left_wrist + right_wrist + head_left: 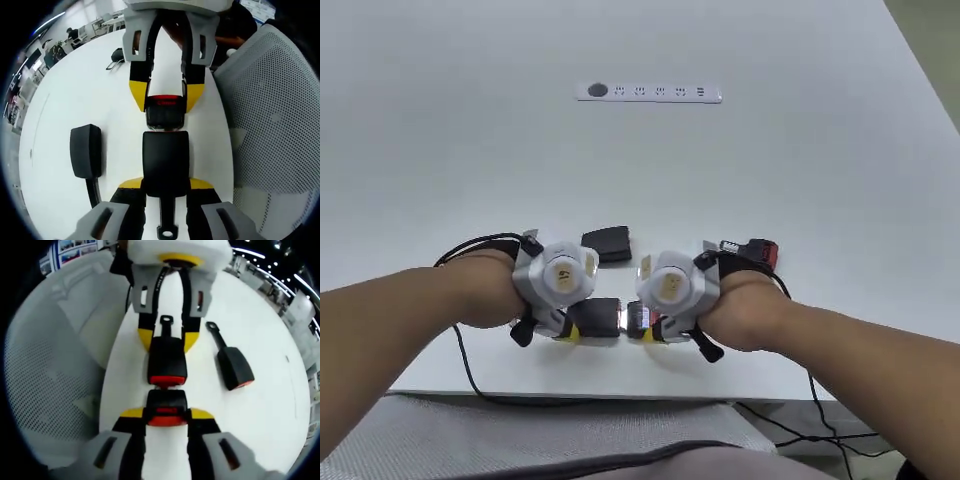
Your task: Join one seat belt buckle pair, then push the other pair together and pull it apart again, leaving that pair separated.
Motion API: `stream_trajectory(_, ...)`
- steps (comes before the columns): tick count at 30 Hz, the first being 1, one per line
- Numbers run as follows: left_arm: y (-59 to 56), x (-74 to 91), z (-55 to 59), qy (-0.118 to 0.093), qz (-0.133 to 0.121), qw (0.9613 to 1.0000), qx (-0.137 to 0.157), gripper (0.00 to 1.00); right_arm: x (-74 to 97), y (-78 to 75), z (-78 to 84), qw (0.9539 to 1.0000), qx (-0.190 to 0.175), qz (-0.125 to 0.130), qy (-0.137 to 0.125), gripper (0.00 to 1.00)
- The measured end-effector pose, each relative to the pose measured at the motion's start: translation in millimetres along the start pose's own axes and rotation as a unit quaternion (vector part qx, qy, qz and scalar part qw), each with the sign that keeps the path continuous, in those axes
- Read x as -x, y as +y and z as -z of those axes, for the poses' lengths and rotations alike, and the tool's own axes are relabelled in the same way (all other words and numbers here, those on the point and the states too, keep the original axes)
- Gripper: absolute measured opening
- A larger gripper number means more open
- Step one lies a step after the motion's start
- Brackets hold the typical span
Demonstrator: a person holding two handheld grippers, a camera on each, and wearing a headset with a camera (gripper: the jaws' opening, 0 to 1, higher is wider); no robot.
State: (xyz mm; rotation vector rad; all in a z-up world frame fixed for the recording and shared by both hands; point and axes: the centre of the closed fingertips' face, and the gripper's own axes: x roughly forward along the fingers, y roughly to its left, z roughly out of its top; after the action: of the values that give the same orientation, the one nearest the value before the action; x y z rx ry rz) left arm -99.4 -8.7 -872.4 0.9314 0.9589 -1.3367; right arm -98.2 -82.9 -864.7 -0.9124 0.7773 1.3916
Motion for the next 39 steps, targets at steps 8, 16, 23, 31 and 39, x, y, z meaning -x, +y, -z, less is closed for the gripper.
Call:
stream_trajectory(8, -1.1, 0.0, -0.1, 0.001, -0.008, 0.9999, 0.008, 0.31, -0.5, -0.2, 1.8, 1.0, -0.007, -0.003, 0.003, 0.3)
stream_trajectory(16, -1.2, -0.2, -0.5, 0.009, -0.009, 0.9998, 0.013, 0.32, -1.2, 0.7, 1.8, 1.0, -0.001, -0.007, 0.007, 0.31)
stream_trajectory(23, -3.3, -0.6, -1.4, 0.023, -0.011, 0.9996, 0.015, 0.32, -3.6, 0.3, 3.0, 0.9997, 0.017, 0.002, 0.018, 0.33)
stream_trajectory(31, -5.1, 0.0, -1.4, 0.031, -0.022, 0.9987, 0.033, 0.32, -4.4, -0.2, 3.8, 0.9994, 0.024, 0.009, 0.023, 0.33)
stream_trajectory(39, -7.2, 4.2, -4.8, 0.021, -0.039, 0.9987, 0.027, 0.38, -0.5, -0.5, -0.1, 0.9998, 0.0, 0.014, 0.012, 0.36)
